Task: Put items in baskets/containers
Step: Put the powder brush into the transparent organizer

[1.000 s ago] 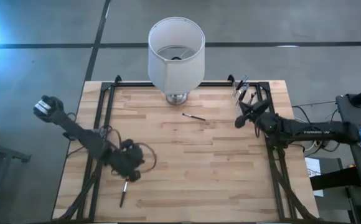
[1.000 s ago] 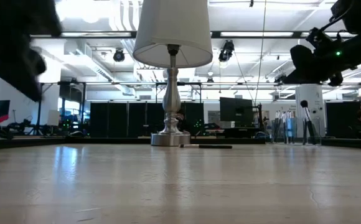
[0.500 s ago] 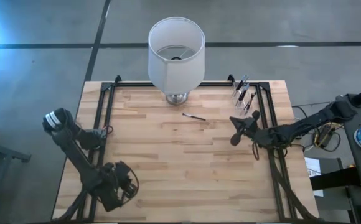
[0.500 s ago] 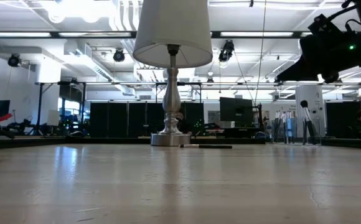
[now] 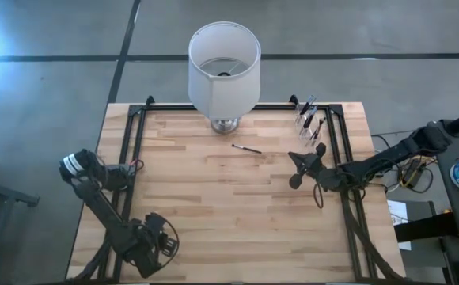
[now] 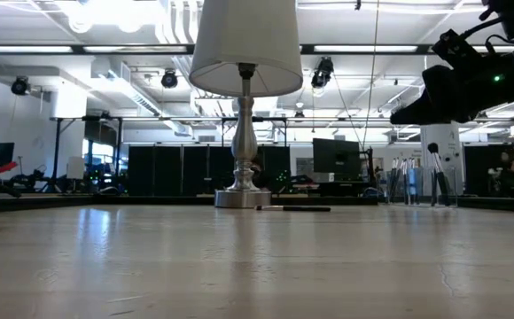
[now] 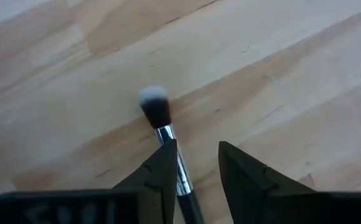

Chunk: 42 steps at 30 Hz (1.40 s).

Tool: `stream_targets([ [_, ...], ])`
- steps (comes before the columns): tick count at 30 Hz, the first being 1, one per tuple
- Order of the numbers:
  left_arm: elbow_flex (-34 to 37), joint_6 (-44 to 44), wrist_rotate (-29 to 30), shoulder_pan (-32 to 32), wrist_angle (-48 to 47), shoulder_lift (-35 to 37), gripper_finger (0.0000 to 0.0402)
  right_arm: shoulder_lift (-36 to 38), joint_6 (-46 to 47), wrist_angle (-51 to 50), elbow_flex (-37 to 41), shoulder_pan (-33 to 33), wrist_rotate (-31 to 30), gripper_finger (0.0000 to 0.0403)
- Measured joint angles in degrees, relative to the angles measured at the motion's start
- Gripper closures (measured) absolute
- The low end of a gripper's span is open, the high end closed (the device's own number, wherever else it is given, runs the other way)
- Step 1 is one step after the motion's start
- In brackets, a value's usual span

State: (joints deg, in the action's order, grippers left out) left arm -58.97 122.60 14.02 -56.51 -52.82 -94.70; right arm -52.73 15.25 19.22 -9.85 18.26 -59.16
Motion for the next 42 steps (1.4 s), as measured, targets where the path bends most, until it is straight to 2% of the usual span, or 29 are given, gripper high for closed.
stream_targets([
  [12,2.6,2.7,-1.8,-0.3,0.3,-0.4,0.0293,0.1,-0.5,0.2,0.0,0.0,0.0,0.0394],
  [23,9.0,2.5,-1.3,-1.2,10.0,0.0,0.0295,0.1,-0.9,0.8,0.0,0.0,0.0,0.0394],
  [26,9.8,1.6,-1.7,-1.3,10.4,-0.1,0.0312,0.1,-0.9,0.8,0.0,0.0,0.1,0.0394],
  [32,10.6,-2.5,-1.8,-1.5,9.6,-0.2,0.0369,0.1,-0.7,1.3,0.0,0.0,0.7,0.0394],
  [38,10.6,-8.2,1.1,-1.5,9.1,0.2,0.0370,0.1,-0.7,1.3,0.0,0.0,0.7,0.0394],
  [42,10.7,-11.6,9.5,-1.3,8.3,2.0,0.0370,0.1,-0.7,1.3,0.0,0.0,0.7,0.0394],
])
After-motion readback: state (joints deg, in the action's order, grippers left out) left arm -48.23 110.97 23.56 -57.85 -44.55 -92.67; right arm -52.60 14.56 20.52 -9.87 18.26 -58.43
